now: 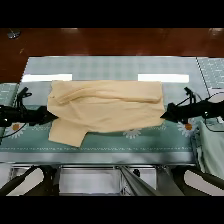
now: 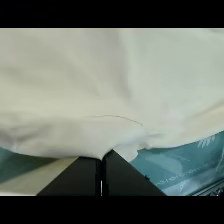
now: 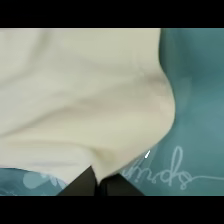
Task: Fold the shirts.
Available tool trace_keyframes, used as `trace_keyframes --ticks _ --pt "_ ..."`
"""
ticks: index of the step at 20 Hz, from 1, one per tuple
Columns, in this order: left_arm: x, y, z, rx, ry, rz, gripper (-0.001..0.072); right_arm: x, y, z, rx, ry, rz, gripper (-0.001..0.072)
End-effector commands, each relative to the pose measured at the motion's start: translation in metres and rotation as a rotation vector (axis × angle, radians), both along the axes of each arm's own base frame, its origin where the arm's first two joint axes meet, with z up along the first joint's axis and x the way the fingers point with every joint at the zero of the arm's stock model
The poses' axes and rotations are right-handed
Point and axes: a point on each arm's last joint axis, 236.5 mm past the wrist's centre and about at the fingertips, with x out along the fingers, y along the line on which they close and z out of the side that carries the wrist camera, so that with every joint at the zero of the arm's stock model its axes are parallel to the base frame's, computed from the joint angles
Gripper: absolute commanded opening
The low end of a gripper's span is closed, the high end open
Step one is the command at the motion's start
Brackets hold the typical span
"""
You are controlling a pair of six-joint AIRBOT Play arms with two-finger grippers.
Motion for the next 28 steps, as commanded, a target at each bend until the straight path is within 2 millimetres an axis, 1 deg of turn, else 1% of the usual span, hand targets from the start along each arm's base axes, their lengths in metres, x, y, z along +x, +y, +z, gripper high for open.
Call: trace_keyframes --ticks 1,2,3,4,6,9,11,13,16,17,18,19,20,21,23,24,25,26,27,28 --pt "0.047 0.023 0.027 0.057 -0.100 0.088 0.0016 0.050 -0.009 0.047 0.012 -0.145 -0.036 0.0037" --pt "0.065 0.026 0.031 0.059 -0.114 0.125 0.0016 0.064 -0.007 0.054 0.008 -0.176 -0.033 0.0037" --pt "0.080 0.023 0.034 0.050 -0.133 0.128 0.0016 0.075 -0.006 0.056 0.002 -0.191 -0.025 0.0037" --pt "0.097 0.019 0.037 0.034 -0.151 0.128 0.0017 0.087 -0.004 0.055 -0.001 -0.200 -0.018 0.0037" --pt "0.128 0.016 0.036 0.025 -0.153 0.137 0.0017 0.113 -0.008 0.049 -0.005 -0.204 -0.043 0.0038" --pt "0.166 0.017 0.028 0.014 -0.142 0.136 0.0016 0.144 -0.014 0.039 0.001 -0.201 -0.055 0.0038" --pt "0.182 0.021 0.018 0.001 -0.116 0.164 0.0017 0.163 -0.016 0.034 0.017 -0.205 -0.067 0.0038" --pt "0.193 0.024 0.005 -0.009 -0.088 0.175 0.0017 0.179 -0.011 0.028 0.047 -0.205 -0.076 0.0038" --pt "0.197 0.022 -0.015 -0.019 -0.054 0.171 0.0017 0.194 0.005 0.013 0.078 -0.185 -0.052 0.0038" --pt "0.198 0.022 -0.018 -0.019 -0.050 0.173 0.0017 0.198 0.007 0.010 0.080 -0.182 -0.045 0.0038" --pt "0.198 0.021 -0.019 -0.019 -0.048 0.173 0.0089 0.201 0.006 0.008 0.085 -0.171 -0.060 0.0103" --pt "0.198 0.021 -0.019 -0.019 -0.047 0.168 0.0467 0.204 0.002 0.009 0.087 -0.169 -0.076 0.0375" --pt "0.195 0.024 -0.013 -0.016 -0.049 0.139 0.0700 0.206 -0.006 0.014 0.082 -0.183 -0.077 0.0634" --pt "0.190 0.031 -0.007 0.000 -0.054 0.093 0.0704 0.204 -0.018 0.021 0.078 -0.183 -0.077 0.0618" --pt "0.175 0.064 0.006 0.053 -0.002 0.066 0.0703 0.193 -0.051 0.027 0.038 -0.164 -0.083 0.0619" --pt "0.165 0.082 0.012 0.072 0.029 0.081 0.0702 0.183 -0.066 0.023 0.009 -0.131 -0.082 0.0618" --pt "0.158 0.093 0.016 0.080 0.038 0.095 0.0702 0.169 -0.078 0.015 -0.019 -0.071 -0.081 0.0619" --pt "0.153 0.101 0.020 0.083 0.037 0.111 0.0702 0.158 -0.083 0.004 -0.047 -0.027 -0.076 0.0619" --pt "0.149 0.104 0.023 0.086 0.030 0.121 0.0702 0.151 -0.083 -0.005 -0.063 -0.001 -0.064 0.0619" --pt "0.146 0.102 0.026 0.093 0.017 0.117 0.0702 0.145 -0.078 -0.013 -0.059 0.022 -0.055 0.0618"
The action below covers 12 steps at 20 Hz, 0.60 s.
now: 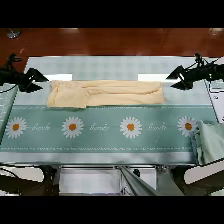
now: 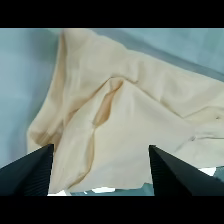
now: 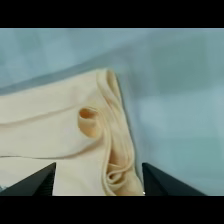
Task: Fold the shirts.
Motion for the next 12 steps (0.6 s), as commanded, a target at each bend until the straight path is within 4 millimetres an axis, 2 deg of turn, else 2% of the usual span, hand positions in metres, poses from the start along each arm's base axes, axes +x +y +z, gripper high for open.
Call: trace_keyframes --ticks 1,3,8,12 --pt "-0.021 0.010 0.011 0.038 0.002 -0.011 0.0702 -0.029 -0.008 -0.026 -0.034 0.118 0.026 0.0619" --pt "-0.022 -0.005 0.020 0.075 -0.078 -0.062 0.0702 -0.031 0.007 -0.035 -0.013 0.145 0.054 0.0618" --pt "-0.027 -0.072 0.049 -0.014 -0.219 -0.196 0.0702 -0.027 0.044 -0.048 -0.001 0.153 0.106 0.0618" --pt "-0.030 -0.112 0.050 -0.034 -0.220 -0.285 0.0702 -0.029 0.075 -0.053 0.064 0.175 0.136 0.0614"
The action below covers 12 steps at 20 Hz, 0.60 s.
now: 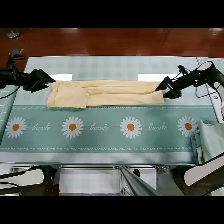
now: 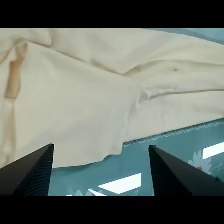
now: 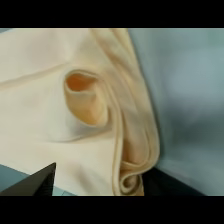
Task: Fold the shirts.
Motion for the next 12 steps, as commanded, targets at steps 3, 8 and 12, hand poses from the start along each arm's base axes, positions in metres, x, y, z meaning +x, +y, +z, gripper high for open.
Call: trace_keyframes --ticks 3,8,12 --pt "-0.007 -0.064 0.001 -0.022 -0.018 -0.142 0.0700 0.000 0.036 0.003 0.036 -0.006 0.073 0.0114" --pt "-0.018 -0.114 0.009 -0.044 -0.073 -0.297 0.0017 -0.009 0.017 0.058 -0.074 -0.088 0.152 0.0037" --pt "-0.035 -0.182 0.013 -0.055 -0.113 -0.425 0.0016 -0.049 0.001 0.118 -0.206 -0.212 0.166 0.0036"
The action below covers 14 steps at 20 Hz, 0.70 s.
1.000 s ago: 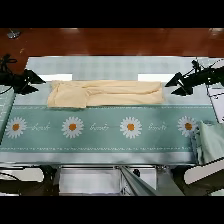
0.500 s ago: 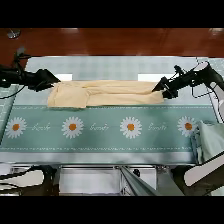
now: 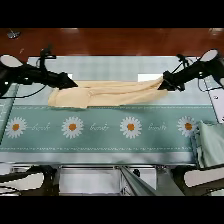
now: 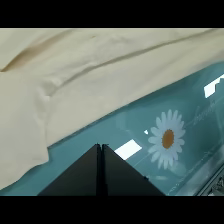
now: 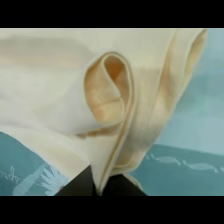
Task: Fold the shirts.
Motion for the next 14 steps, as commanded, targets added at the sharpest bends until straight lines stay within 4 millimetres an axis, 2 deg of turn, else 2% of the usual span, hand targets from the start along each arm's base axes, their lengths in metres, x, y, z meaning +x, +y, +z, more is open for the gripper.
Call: trace_keyframes --ticks 1,3,5,7,8,11,14 --pt "-0.015 -0.066 0.003 -0.007 -0.065 -0.118 0.0016 -0.043 -0.013 0.044 -0.107 -0.099 0.012 0.0036" --pt "-0.019 -0.110 0.004 -0.002 -0.114 -0.127 0.0015 -0.078 -0.011 0.064 -0.129 -0.162 -0.001 0.0035" --pt "-0.017 -0.154 -0.005 0.029 -0.189 -0.100 0.0015 -0.108 -0.008 0.079 -0.136 -0.228 -0.038 0.0036" --pt "-0.023 -0.194 -0.027 0.069 -0.205 -0.098 0.0015 -0.132 -0.004 0.092 -0.131 -0.266 -0.079 0.0037" --pt "-0.032 -0.214 -0.041 0.089 -0.185 -0.134 0.0015 -0.143 -0.002 0.098 -0.129 -0.280 -0.092 0.0037" --pt "-0.061 -0.264 -0.080 0.115 -0.057 -0.226 0.0015 -0.159 0.001 0.118 -0.127 -0.333 -0.096 0.0037" --pt "-0.097 -0.306 -0.108 0.114 0.055 -0.296 0.0015 -0.164 0.004 0.126 -0.119 -0.356 -0.100 0.0037"
